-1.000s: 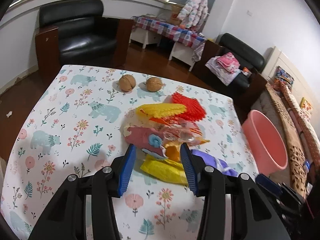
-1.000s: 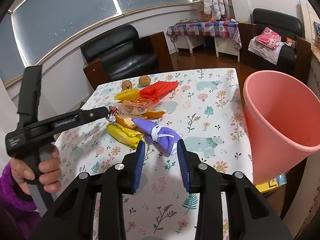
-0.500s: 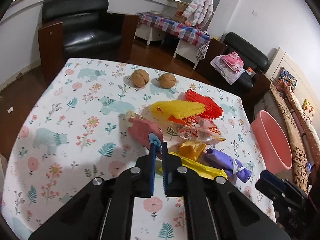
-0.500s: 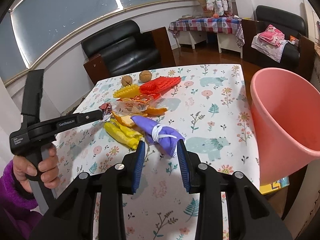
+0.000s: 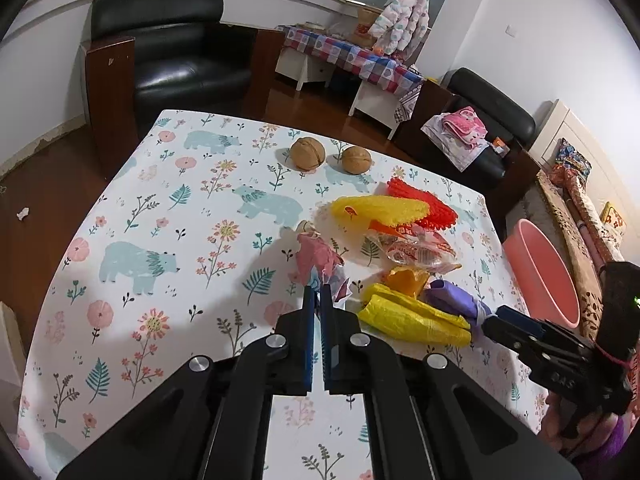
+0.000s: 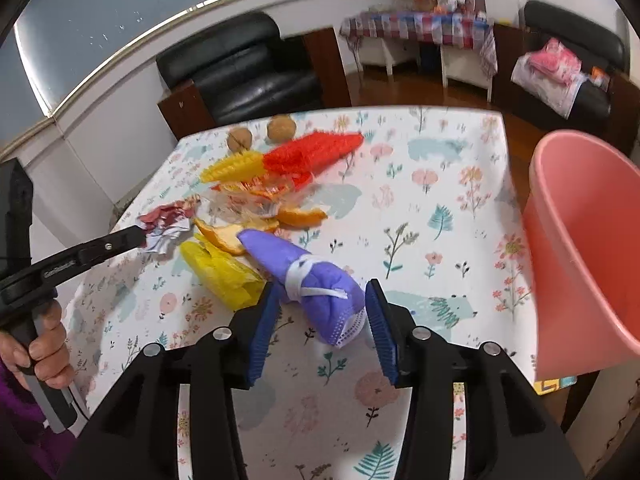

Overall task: Collect trash
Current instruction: 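Grasp the pink wrapper with the left tool while the right tool grasps the purple wrapper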

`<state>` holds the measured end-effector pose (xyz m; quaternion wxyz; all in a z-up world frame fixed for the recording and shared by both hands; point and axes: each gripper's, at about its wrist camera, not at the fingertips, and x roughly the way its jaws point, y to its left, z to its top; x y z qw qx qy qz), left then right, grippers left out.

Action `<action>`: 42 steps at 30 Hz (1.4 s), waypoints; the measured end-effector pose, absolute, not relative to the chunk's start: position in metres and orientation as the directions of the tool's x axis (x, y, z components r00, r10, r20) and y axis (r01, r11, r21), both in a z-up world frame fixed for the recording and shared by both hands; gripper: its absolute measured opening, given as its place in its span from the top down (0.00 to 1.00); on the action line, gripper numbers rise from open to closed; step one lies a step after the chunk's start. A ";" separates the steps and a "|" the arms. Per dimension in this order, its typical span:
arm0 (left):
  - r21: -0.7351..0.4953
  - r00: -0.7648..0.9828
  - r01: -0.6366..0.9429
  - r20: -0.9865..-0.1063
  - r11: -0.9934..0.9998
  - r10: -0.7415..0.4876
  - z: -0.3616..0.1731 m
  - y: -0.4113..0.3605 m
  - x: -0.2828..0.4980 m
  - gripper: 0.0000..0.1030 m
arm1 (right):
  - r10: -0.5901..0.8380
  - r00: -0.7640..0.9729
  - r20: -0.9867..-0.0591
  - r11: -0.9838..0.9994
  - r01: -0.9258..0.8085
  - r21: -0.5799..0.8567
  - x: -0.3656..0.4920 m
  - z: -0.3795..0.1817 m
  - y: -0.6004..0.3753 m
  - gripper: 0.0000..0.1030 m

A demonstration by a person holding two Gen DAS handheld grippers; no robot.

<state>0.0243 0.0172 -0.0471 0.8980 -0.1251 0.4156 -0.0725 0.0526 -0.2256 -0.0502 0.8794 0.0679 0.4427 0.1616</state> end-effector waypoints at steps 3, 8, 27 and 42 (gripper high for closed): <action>-0.290 0.642 0.023 -0.729 0.957 -0.237 -0.048 0.019 0.023 0.98 | 0.355 0.516 -0.779 0.934 -0.221 0.280 0.058 -0.057 -0.224 0.55; -0.296 0.642 0.022 -0.728 0.955 -0.240 -0.048 0.019 0.021 0.98 | 0.375 0.538 -0.755 0.926 -0.244 0.286 0.048 -0.052 -0.219 0.56; -0.300 0.666 0.058 -0.699 0.952 -0.261 -0.033 0.017 0.003 0.99 | 0.352 0.597 -0.720 0.936 -0.224 0.272 0.012 -0.030 -0.222 0.74; -0.289 0.702 0.117 -0.653 0.950 -0.285 -0.001 0.001 -0.009 1.00 | 0.350 0.675 -0.650 0.934 -0.194 0.301 -0.002 -0.008 -0.245 0.75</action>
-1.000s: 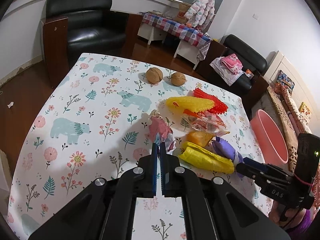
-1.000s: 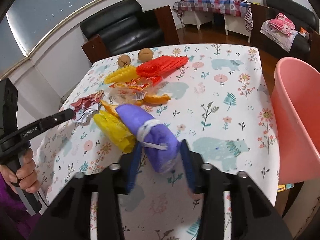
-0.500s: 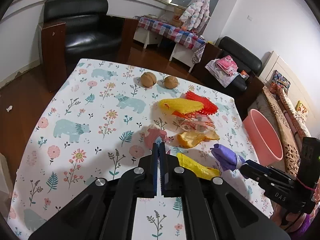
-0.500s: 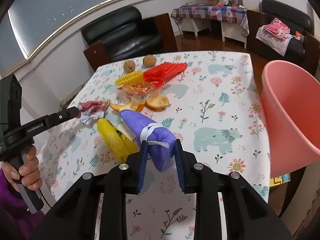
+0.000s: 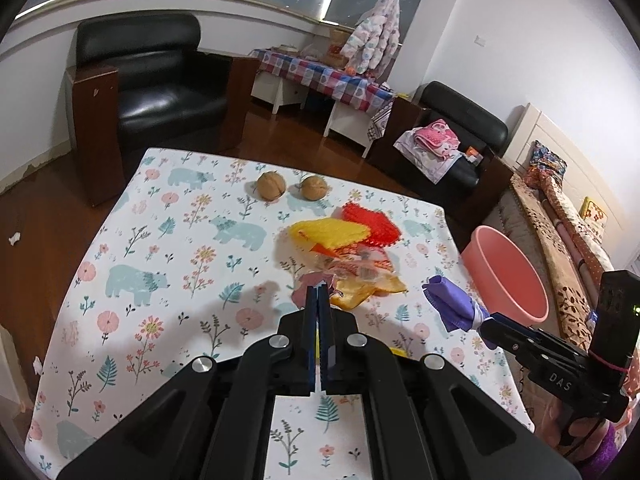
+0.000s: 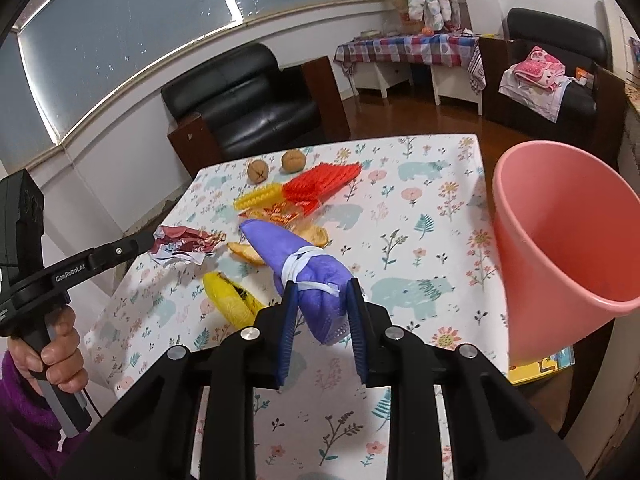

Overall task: Collect trash
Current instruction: 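Grasp the pink wrapper with the left tool while the right tool grasps the purple wrapper, then carry both wrappers to the pink bucket and open both tools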

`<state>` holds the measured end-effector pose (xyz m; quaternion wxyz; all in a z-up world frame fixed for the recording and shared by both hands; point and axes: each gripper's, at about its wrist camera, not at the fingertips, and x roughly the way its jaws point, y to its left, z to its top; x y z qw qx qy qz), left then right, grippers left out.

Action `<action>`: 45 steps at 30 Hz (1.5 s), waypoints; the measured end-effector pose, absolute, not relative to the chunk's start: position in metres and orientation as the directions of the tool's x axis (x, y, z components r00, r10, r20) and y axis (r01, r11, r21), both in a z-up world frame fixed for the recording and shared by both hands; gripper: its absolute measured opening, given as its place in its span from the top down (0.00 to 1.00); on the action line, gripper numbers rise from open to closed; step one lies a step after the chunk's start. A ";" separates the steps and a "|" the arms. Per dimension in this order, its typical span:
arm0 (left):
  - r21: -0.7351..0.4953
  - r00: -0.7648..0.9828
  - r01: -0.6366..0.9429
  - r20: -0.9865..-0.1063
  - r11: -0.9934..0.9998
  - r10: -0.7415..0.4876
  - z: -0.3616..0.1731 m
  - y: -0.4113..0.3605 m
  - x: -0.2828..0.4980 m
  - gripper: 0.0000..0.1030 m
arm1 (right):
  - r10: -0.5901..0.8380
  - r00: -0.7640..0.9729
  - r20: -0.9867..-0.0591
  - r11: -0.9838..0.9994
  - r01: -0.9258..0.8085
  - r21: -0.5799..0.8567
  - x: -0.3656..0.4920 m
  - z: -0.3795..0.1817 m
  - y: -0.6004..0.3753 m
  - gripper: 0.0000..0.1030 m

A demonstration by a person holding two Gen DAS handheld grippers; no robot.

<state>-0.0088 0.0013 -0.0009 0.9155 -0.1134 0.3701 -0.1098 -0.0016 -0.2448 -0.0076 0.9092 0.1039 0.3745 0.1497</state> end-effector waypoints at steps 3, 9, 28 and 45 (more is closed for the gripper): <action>-0.286 0.706 0.141 -0.642 0.948 -0.299 0.006 -0.007 -0.009 1.00 | 0.342 0.687 -0.641 0.934 -0.176 0.309 -0.003 -0.005 -0.253 0.75; -0.282 0.708 0.211 -0.616 0.936 -0.345 0.024 -0.034 -0.003 1.00 | 0.305 0.725 -0.617 0.938 -0.118 0.325 -0.005 0.001 -0.277 0.75; -0.287 0.595 0.506 -0.567 0.814 -0.569 0.064 -0.193 0.036 1.00 | 0.073 0.799 -0.597 0.915 0.184 0.359 -0.013 0.005 -0.394 0.75; -0.264 0.470 0.570 -0.673 0.778 -0.572 0.011 -0.295 0.076 1.00 | -0.019 0.753 -0.657 0.898 0.301 0.320 -0.003 -0.023 -0.433 0.75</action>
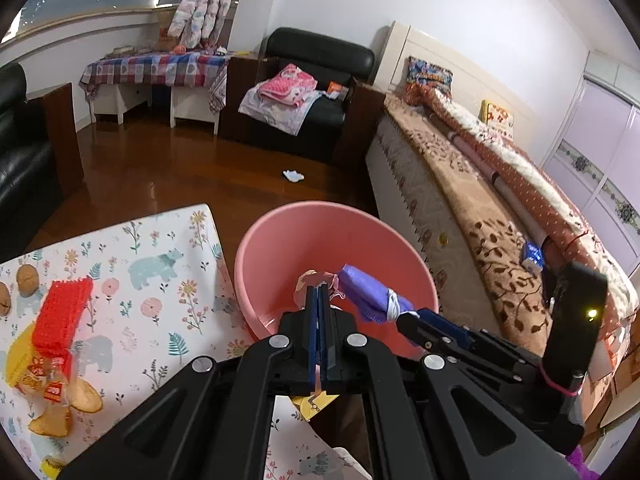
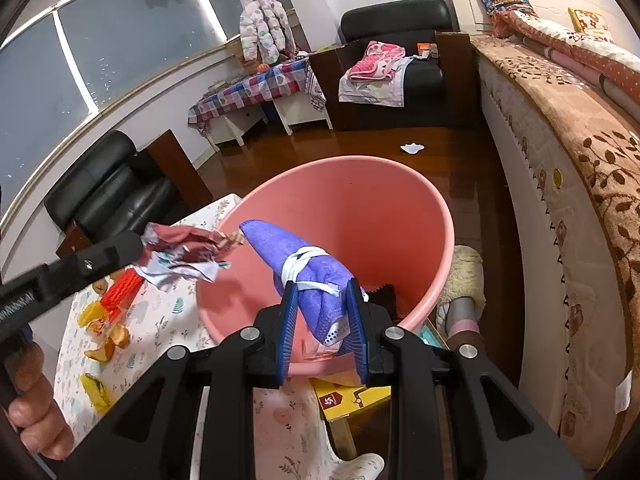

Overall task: Collect trash
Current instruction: 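Carry both wrappers to the pink bucket and open both tools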

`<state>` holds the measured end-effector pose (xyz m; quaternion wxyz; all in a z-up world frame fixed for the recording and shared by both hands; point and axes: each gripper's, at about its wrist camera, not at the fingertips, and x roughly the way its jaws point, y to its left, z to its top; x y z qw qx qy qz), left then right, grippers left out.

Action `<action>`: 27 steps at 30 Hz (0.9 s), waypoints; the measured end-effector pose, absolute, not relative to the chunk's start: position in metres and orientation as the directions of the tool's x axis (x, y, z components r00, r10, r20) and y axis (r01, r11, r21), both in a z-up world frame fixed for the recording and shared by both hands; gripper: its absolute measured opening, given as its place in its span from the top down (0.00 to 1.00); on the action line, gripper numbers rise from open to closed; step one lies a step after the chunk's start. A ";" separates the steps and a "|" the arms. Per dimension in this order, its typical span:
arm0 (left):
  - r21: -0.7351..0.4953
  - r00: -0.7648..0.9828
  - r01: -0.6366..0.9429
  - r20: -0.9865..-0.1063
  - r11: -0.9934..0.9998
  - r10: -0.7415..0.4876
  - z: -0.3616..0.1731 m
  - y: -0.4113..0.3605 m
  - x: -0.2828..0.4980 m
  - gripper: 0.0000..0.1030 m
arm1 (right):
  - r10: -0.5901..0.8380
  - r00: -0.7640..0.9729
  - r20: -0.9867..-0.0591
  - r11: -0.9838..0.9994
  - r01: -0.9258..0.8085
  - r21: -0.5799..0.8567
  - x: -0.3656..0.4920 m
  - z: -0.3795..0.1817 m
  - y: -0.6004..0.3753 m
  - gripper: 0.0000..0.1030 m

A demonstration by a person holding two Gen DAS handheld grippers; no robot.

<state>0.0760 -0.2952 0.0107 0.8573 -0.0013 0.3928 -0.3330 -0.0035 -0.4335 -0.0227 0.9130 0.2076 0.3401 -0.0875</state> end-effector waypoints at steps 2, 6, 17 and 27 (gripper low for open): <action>-0.257 0.465 0.572 -0.682 0.779 -0.565 0.005 -0.299 0.078 1.00 | -0.022 0.751 -0.660 0.898 0.305 0.317 -0.002 -0.024 -0.435 0.75; -0.253 0.451 0.571 -0.699 0.781 -0.555 -0.004 -0.302 0.080 1.00 | -0.027 0.746 -0.666 0.898 0.311 0.312 0.002 -0.027 -0.435 0.75; -0.255 0.482 0.560 -0.674 0.788 -0.560 0.006 -0.292 0.073 0.68 | -0.015 0.752 -0.659 0.881 0.321 0.347 0.003 -0.027 -0.439 0.75; -0.275 0.548 0.505 -0.630 0.818 -0.550 0.034 -0.246 0.060 0.61 | 0.000 0.788 -0.615 0.893 0.276 0.355 -0.008 -0.011 -0.426 0.62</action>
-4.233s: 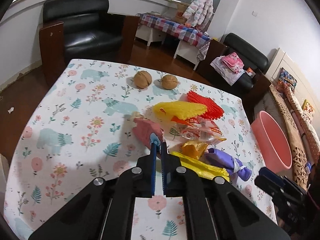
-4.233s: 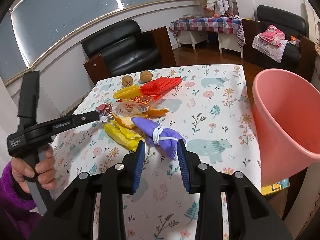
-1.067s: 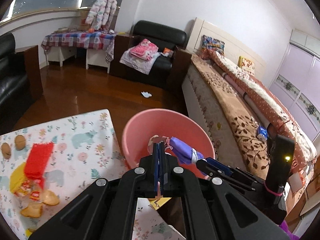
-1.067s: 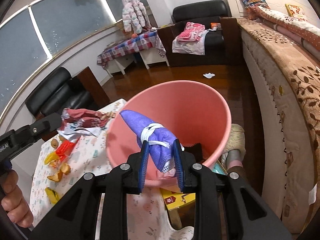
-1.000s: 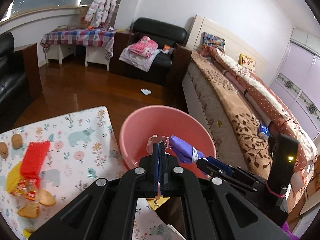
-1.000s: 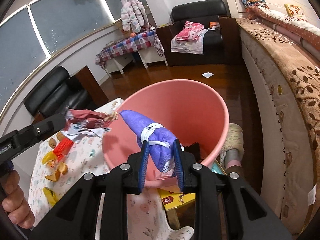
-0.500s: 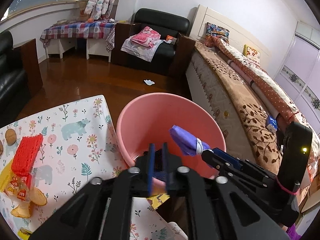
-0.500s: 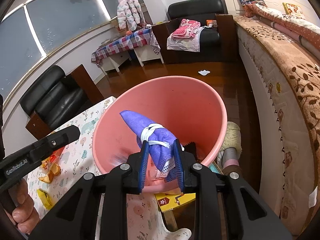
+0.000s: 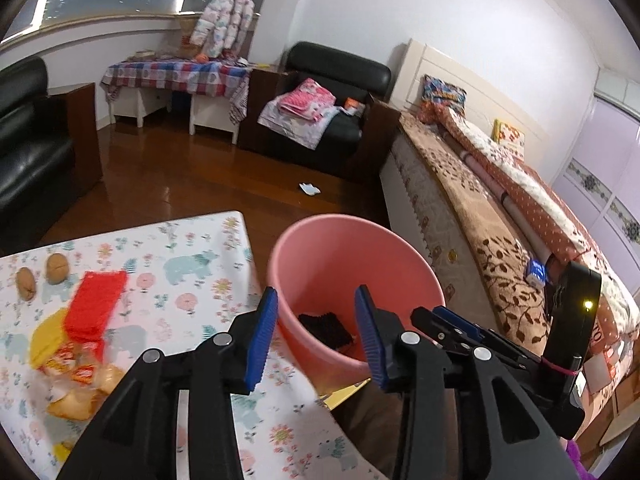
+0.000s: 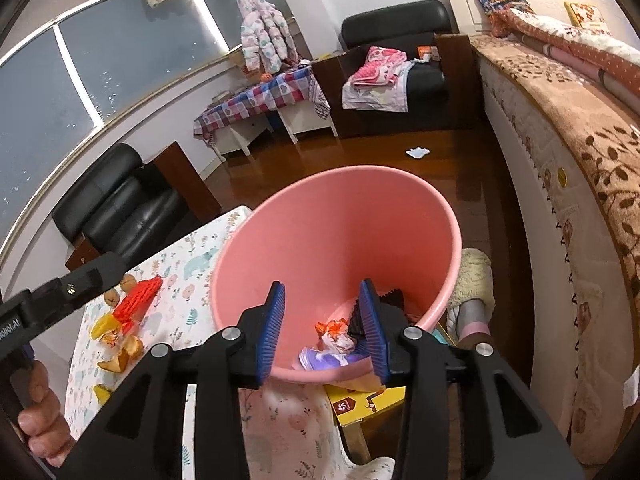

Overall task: Collect trash
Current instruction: 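Move both tools back toward the table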

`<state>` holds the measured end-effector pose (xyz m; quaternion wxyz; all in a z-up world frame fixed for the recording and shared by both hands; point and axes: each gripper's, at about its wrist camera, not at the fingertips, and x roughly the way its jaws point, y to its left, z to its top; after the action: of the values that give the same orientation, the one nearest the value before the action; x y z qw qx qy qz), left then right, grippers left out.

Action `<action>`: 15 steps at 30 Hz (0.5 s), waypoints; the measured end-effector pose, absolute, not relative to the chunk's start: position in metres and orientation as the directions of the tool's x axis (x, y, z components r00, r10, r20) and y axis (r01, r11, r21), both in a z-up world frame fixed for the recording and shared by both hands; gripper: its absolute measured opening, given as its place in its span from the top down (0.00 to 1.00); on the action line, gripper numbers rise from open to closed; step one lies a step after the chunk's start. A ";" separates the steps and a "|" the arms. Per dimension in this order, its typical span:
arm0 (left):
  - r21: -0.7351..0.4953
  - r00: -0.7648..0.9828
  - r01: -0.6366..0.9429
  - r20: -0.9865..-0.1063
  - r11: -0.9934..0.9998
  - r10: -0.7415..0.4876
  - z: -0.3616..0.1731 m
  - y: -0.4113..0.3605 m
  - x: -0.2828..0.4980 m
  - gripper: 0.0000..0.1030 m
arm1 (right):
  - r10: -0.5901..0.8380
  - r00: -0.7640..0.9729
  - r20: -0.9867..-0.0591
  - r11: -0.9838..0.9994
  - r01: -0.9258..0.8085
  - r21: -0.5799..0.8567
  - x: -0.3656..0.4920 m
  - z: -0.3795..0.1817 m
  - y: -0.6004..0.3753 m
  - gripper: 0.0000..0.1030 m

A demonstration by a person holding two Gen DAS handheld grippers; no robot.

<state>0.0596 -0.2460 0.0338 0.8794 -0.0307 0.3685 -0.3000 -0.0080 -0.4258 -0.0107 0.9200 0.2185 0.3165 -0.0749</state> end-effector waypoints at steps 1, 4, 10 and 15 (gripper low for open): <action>-0.277 0.556 0.498 -0.626 0.822 -0.547 0.036 -0.240 0.058 0.61 | -0.002 0.792 -0.611 0.897 0.272 0.349 -0.009 -0.008 -0.422 0.62; -0.284 0.585 0.463 -0.614 0.840 -0.530 0.043 -0.216 0.053 0.60 | 0.005 0.801 -0.598 0.907 0.248 0.340 -0.012 0.000 -0.412 0.62; -0.275 0.654 0.375 -0.598 0.885 -0.463 0.054 -0.160 0.039 0.59 | 0.058 0.815 -0.577 0.926 0.172 0.336 -0.018 0.009 -0.384 0.62; -0.261 0.707 0.289 -0.590 0.921 -0.389 0.059 -0.109 0.025 0.56 | 0.133 0.807 -0.575 0.940 0.082 0.332 -0.018 0.011 -0.352 0.62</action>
<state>0.0253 -0.1086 0.0592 0.9208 -0.0746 0.3356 -0.1842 -0.0183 -0.3518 0.0105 0.9347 0.1734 0.3101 0.0135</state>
